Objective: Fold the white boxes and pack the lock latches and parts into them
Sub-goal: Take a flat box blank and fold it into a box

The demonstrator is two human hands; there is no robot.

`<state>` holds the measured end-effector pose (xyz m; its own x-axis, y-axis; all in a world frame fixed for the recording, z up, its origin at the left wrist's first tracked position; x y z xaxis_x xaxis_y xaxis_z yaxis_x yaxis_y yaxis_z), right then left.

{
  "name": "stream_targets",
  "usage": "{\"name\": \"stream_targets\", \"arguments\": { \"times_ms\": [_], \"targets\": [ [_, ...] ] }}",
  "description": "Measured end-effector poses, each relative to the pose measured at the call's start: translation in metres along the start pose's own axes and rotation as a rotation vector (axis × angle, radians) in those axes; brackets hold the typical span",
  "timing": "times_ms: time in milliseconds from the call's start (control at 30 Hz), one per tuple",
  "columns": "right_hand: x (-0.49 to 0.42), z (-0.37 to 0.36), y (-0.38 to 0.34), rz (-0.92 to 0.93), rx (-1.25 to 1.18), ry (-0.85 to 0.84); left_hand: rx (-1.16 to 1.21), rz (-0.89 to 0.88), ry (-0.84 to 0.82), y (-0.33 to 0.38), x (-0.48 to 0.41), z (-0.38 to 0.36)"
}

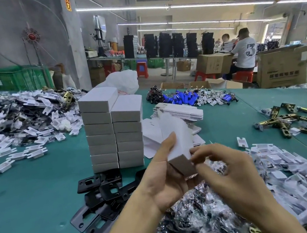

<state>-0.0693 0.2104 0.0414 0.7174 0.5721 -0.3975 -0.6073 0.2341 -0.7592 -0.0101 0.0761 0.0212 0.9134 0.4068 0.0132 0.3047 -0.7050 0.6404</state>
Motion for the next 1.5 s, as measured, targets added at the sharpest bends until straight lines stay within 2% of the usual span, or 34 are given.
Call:
{"name": "stream_targets", "arguments": {
  "times_ms": [100, 200, 300, 467, 733, 900, 1000, 1200, 1300, 1367, 1500],
  "targets": [
    [-0.006, 0.008, -0.002, -0.155, -0.262, 0.037, -0.176, -0.041, -0.15, -0.003, 0.006, -0.004],
    [-0.009, 0.011, 0.003, -0.286, -0.418, -0.093, -0.331, -0.082, -0.3, -0.005, 0.01, -0.007],
    [-0.007, 0.013, 0.002, -0.268, -0.537, -0.194, -0.444, -0.105, -0.393, -0.003, 0.01, -0.004],
    [-0.006, 0.013, -0.003, -0.223, -0.515, -0.304, -0.607, -0.102, -0.454, -0.001, 0.013, -0.003],
    [-0.004, 0.015, -0.004, -0.16, -0.468, -0.369, -0.391, -0.19, -0.352, 0.002, 0.021, -0.013],
    [-0.005, 0.017, -0.003, -0.14, -0.468, -0.405, -0.365, -0.16, -0.328, -0.003, 0.02, -0.012],
    [-0.004, 0.017, -0.007, -0.114, -0.453, -0.419, -0.427, -0.138, -0.32, -0.006, 0.02, -0.015],
    [-0.003, 0.014, -0.009, -0.162, -0.465, -0.216, -0.482, -0.185, -0.265, -0.008, 0.018, -0.025],
    [-0.004, 0.014, -0.003, -0.187, -0.413, -0.12, -0.507, -0.254, -0.143, -0.01, 0.015, -0.028],
    [-0.004, 0.013, -0.001, -0.195, -0.336, -0.133, -0.492, -0.231, -0.083, -0.012, 0.013, -0.026],
    [-0.002, 0.005, -0.003, -0.227, -0.263, -0.232, -0.383, -0.12, -0.142, -0.009, 0.018, -0.025]
  ]
}}
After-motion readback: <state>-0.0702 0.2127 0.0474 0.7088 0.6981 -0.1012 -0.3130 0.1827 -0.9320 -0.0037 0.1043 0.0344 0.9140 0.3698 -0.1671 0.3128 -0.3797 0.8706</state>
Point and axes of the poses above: each hand's wrist, its own x-axis away from the middle knuckle, its own z-axis out of the back of the hand, y = z × x, the point moved 1 cm from there along -x, towards the middle knuckle, and after that the axes turned 13 degrees about -z, right-handed, at the moved point
